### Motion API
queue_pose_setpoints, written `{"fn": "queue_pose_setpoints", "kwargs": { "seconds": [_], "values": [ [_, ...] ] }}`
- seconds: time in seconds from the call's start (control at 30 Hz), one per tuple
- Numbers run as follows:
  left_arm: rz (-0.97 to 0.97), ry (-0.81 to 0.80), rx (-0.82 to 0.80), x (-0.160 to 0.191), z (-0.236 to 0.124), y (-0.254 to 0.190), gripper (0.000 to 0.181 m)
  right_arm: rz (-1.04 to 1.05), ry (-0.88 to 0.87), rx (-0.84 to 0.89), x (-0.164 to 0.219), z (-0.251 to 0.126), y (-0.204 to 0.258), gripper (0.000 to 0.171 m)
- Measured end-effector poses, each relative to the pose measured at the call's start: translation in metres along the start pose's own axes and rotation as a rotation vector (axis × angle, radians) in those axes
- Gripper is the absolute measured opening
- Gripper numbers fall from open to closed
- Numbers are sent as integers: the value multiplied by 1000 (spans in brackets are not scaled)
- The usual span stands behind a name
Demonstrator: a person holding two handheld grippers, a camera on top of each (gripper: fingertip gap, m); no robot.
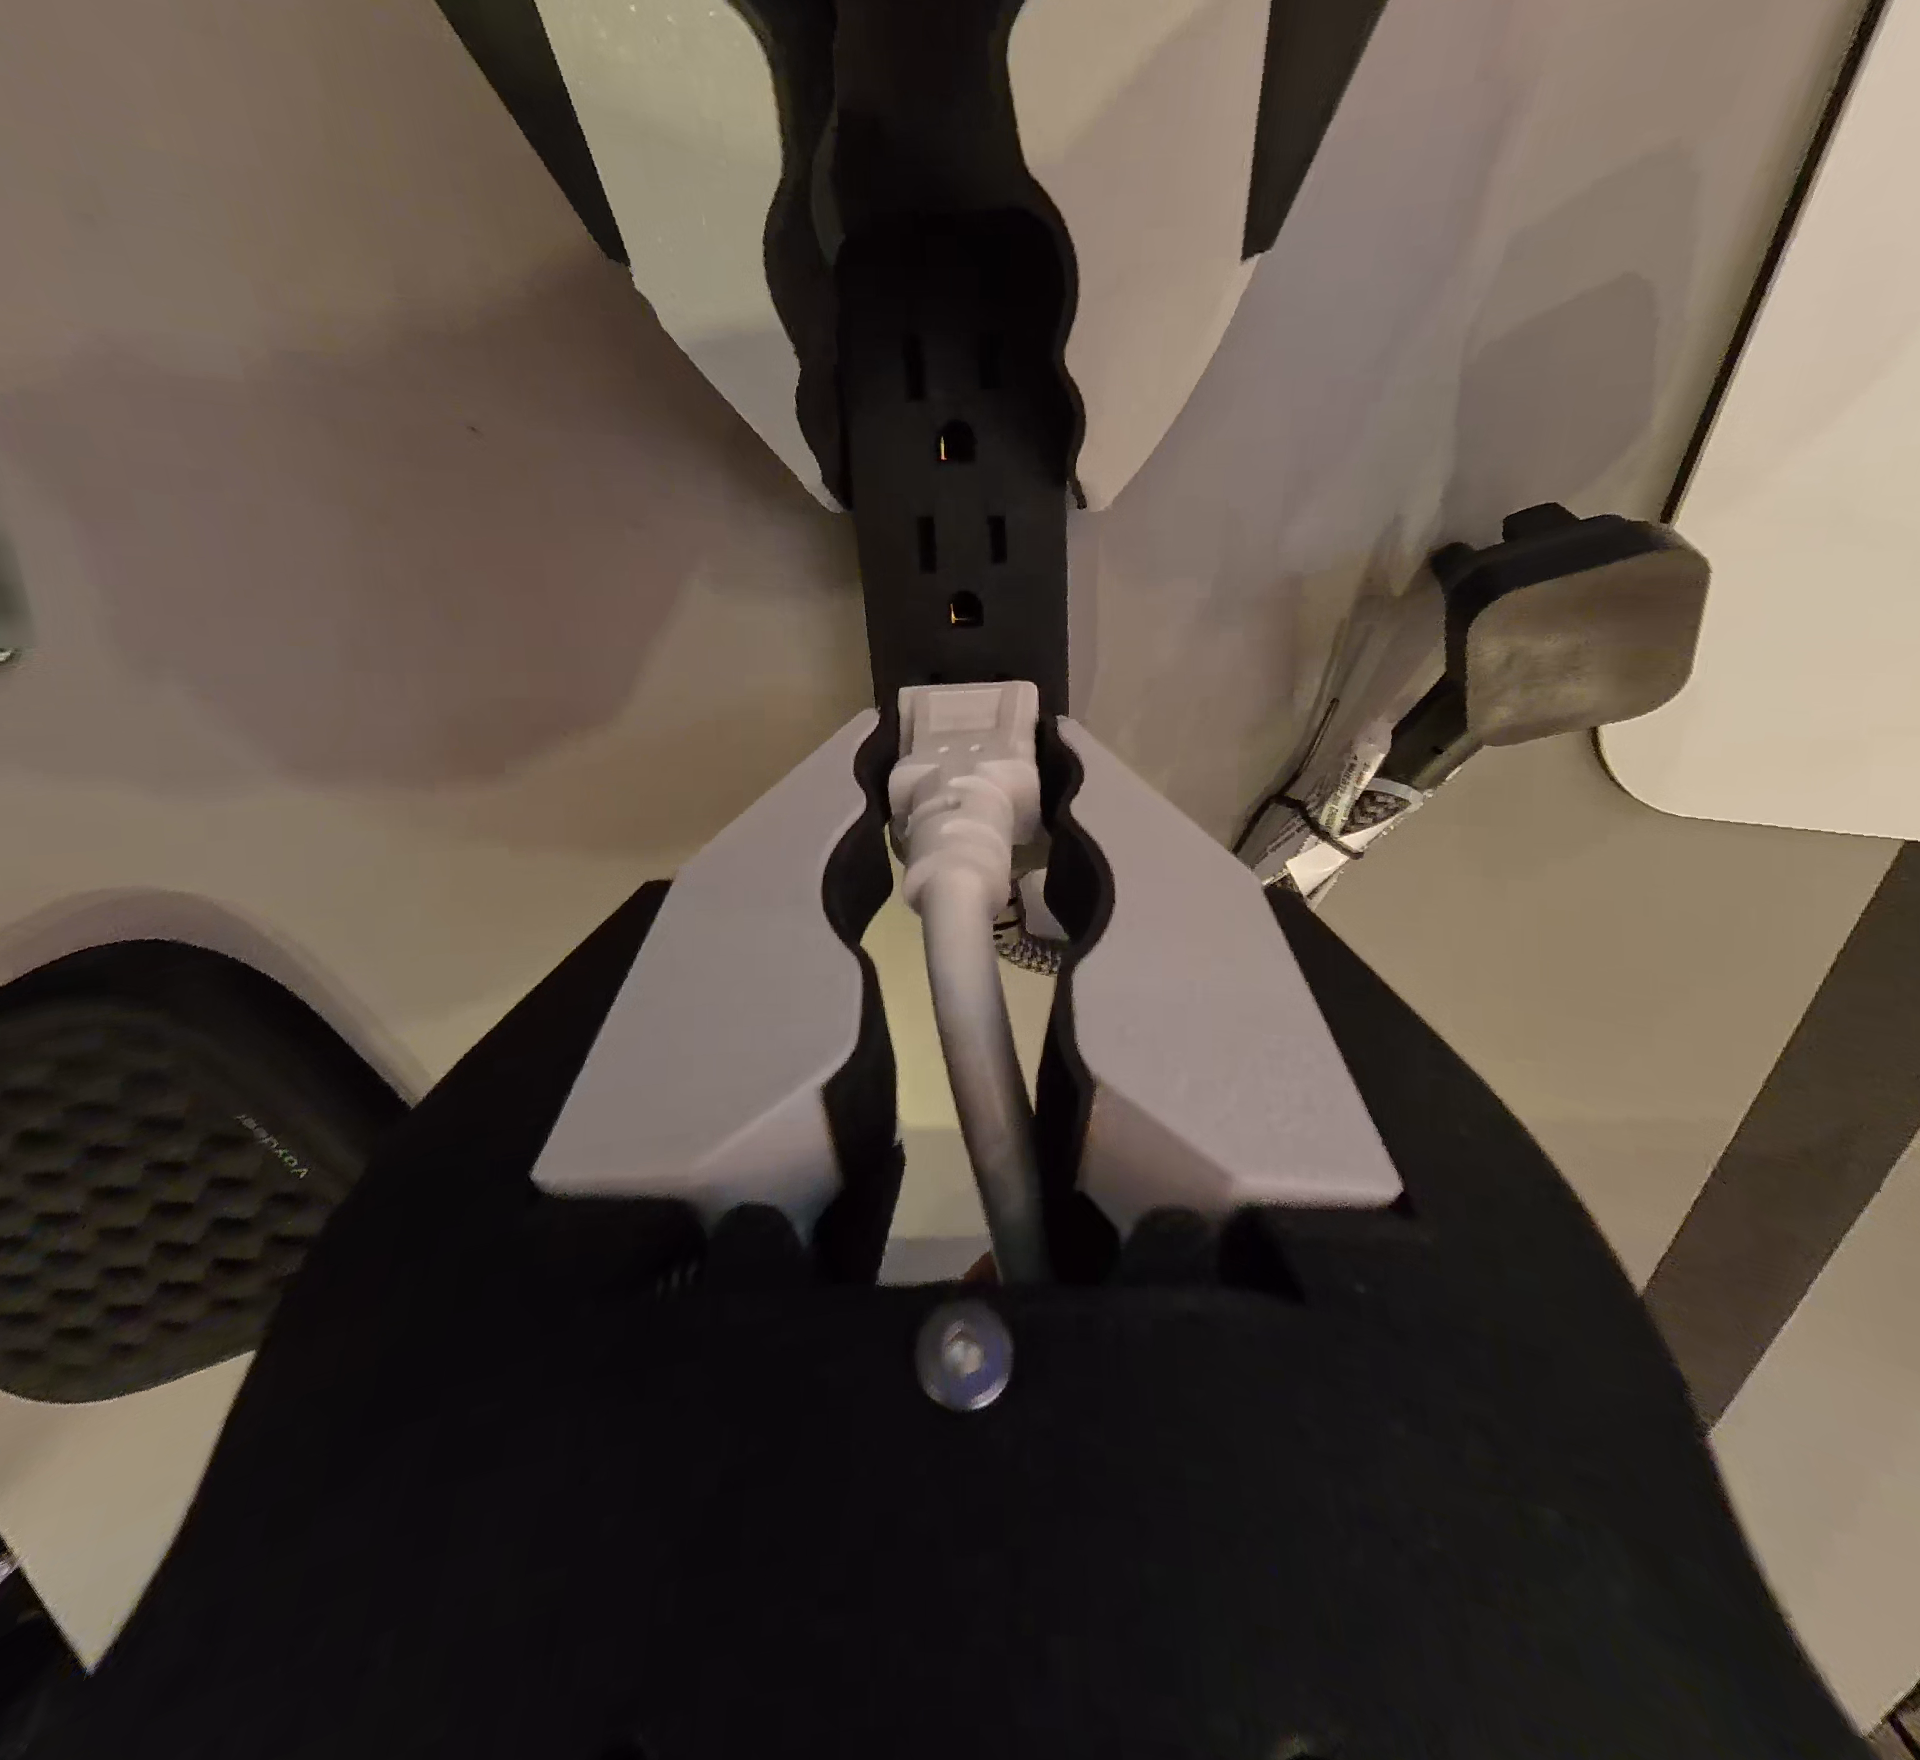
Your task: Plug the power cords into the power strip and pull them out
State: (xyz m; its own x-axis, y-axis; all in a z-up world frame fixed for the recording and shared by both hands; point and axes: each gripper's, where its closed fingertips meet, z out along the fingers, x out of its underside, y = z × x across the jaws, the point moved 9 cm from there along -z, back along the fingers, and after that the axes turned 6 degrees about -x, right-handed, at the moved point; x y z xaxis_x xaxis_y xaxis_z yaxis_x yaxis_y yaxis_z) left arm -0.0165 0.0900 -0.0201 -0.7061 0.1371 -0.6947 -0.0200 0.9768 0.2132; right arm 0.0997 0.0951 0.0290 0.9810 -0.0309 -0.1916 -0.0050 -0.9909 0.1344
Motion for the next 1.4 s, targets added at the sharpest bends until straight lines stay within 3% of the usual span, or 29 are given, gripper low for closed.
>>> {"fn": "queue_pose_setpoints", "kwargs": {
  "seconds": [0.23, 0.67, 0.93, 1.2, 1.4],
  "values": [
    [-2, 3, -4, 0, 0, 0, 45, -32, -14, 82, 2, 2, 8, 23],
    [-6, 5, 3, 0, 0, 0, 45, -35, 11, -100, -1, 2, -9, 24],
    [-2, 2, -3, 0, 0, 0, 45, 4, -41, 69, 2, 6, 7, 24],
    [-3, 6, 2, 0, 1, -1, 45, -19, -14, -70, -1, 4, -8, 23],
    [-9, 6, 8, 0, 1, 0, 45, -61, 10, 78, -3, 4, 3, 27]
  ]
}}
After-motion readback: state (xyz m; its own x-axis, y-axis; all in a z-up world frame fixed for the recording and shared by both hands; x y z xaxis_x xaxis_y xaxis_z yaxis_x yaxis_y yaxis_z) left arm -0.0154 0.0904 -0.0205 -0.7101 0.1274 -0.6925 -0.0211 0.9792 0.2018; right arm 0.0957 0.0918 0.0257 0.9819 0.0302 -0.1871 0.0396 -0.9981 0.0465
